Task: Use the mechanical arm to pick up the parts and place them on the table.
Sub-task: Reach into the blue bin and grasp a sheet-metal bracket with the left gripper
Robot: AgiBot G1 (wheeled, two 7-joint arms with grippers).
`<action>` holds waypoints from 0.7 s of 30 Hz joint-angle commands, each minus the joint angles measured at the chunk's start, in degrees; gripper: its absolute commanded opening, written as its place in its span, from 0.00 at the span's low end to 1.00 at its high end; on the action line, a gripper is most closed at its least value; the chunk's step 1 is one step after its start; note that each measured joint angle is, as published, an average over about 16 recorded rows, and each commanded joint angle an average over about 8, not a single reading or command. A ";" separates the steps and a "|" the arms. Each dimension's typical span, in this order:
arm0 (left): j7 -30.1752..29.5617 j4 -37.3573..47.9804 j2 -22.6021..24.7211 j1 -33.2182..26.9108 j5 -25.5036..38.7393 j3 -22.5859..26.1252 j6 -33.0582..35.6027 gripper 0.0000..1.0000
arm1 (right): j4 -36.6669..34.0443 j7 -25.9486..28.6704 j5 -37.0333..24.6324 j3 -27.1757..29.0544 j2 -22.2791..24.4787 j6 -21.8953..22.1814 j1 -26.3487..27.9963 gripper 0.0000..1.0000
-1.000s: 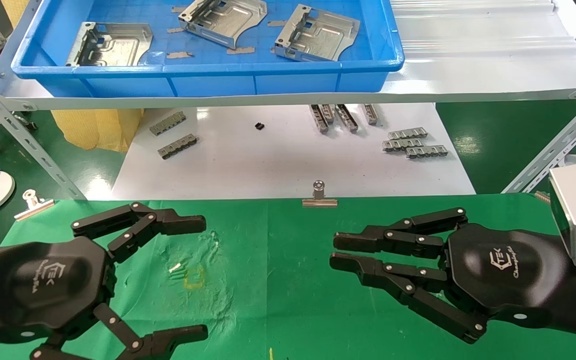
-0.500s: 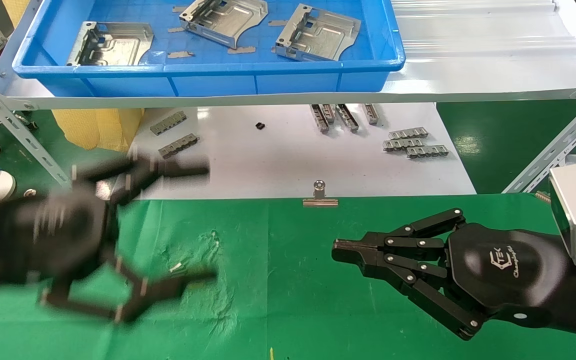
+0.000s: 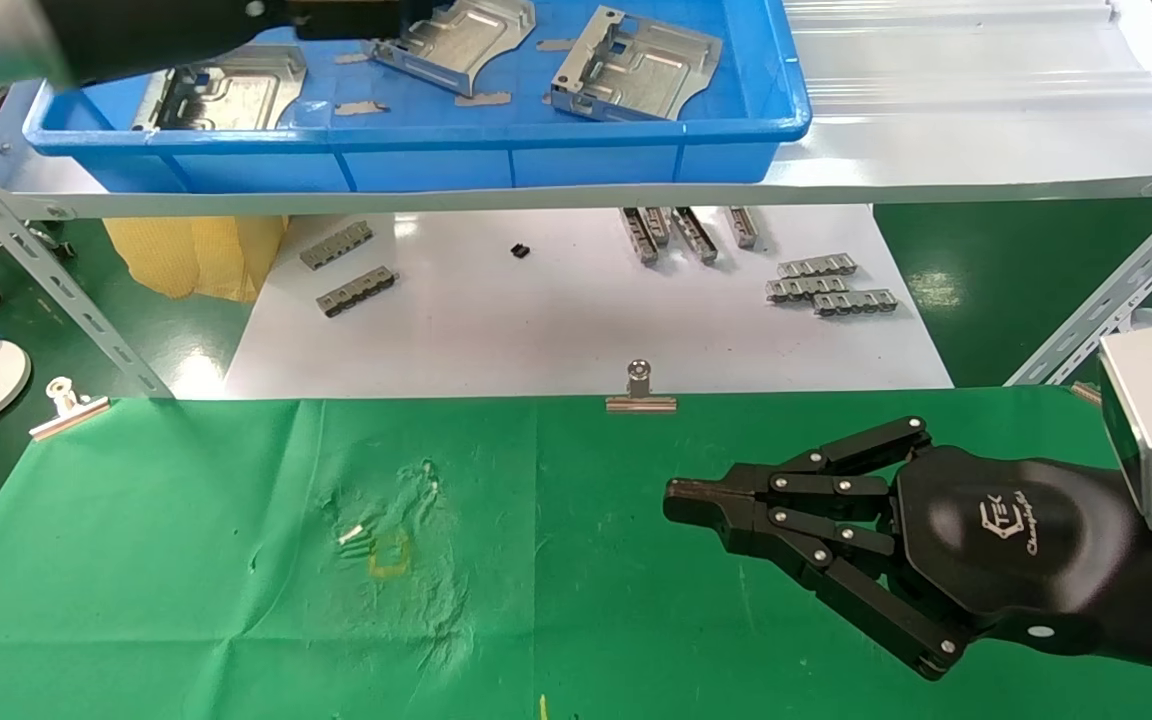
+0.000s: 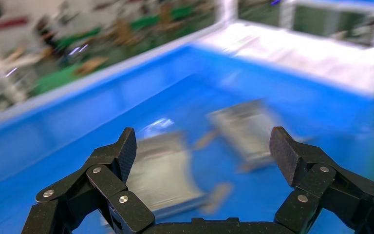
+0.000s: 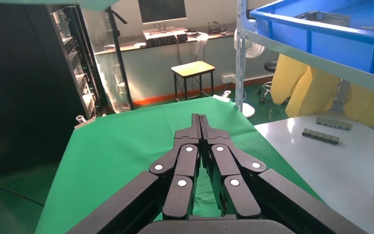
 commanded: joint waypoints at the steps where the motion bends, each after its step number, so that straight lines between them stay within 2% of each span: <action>1: 1.00 6.26 3.16 -3.33 2.87 1.15 -4.55 1.00 | 0.00 0.00 0.00 0.00 0.00 0.00 0.00 0.00; 2: 1.10 8.46 4.31 -4.28 3.75 1.62 -6.11 0.94 | 0.00 0.00 0.00 0.00 0.00 0.00 0.00 0.00; 3: 1.14 10.43 5.35 -5.10 4.51 2.03 -7.54 0.83 | 0.00 0.00 0.00 0.00 0.00 0.00 0.00 0.00; 4: 1.15 12.31 6.33 -5.84 5.22 2.44 -8.89 0.70 | 0.00 0.00 0.00 0.00 0.00 0.00 0.00 0.03; 5: 1.12 14.03 7.23 -6.50 5.88 2.83 -10.12 0.58 | 0.00 0.00 0.00 0.00 0.00 0.00 0.00 0.11; 9: 0.79 19.03 9.79 -8.38 7.63 3.91 -13.48 0.08 | 0.00 0.00 0.00 0.00 0.00 0.00 0.00 0.60; 10: 0.71 19.88 10.23 -8.72 7.92 4.10 -13.94 0.01 | 0.00 0.00 0.00 0.00 0.00 0.00 0.00 0.73; 12: 0.61 21.17 10.92 -9.25 8.34 4.38 -14.52 0.00 | 0.00 0.00 0.00 0.00 0.00 0.00 0.00 0.95; 13: 0.57 21.66 11.20 -9.45 8.48 4.47 -14.68 0.00 | 0.00 0.00 0.00 0.00 0.00 0.00 0.00 1.00; 21: 0.97 23.56 12.61 -9.99 9.07 4.88 -16.50 0.00 | 0.00 0.00 0.00 0.00 0.00 0.00 0.00 1.00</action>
